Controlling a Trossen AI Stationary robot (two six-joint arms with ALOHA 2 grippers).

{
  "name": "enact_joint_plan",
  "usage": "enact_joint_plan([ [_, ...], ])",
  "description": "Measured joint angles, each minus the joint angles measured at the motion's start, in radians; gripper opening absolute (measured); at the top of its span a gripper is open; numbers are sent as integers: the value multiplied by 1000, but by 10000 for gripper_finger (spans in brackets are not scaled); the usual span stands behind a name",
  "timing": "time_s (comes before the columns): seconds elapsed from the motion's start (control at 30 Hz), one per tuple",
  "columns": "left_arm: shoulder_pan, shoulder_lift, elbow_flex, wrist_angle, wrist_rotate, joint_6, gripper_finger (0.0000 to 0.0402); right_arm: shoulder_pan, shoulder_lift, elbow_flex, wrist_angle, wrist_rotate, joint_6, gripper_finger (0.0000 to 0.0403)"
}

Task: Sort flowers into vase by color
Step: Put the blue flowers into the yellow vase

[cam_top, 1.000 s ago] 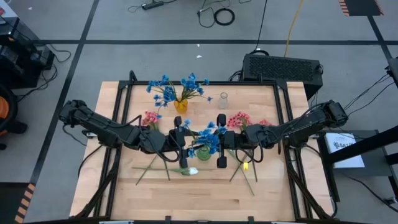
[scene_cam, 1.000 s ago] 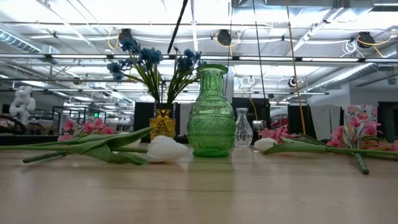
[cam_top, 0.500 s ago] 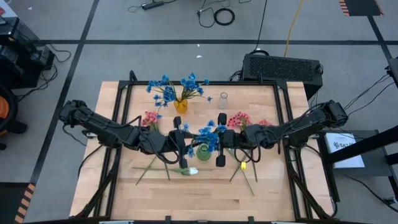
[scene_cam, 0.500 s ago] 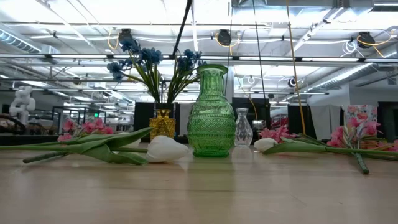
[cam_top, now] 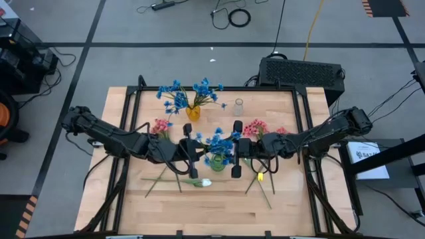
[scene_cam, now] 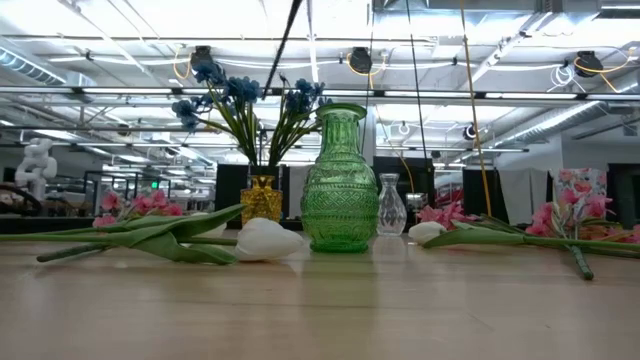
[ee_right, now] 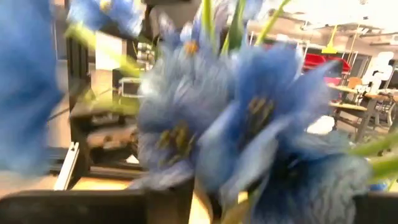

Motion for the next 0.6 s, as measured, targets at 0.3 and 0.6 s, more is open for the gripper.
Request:
enact_joint_plan([
  [0.3,1,-128,0,-81,-4,55,18,7,-124,0,-240,6,72,220],
  [0.6,118,-183,-56,-3,-30,172,18,13,-275,0,-523,2,218,248],
])
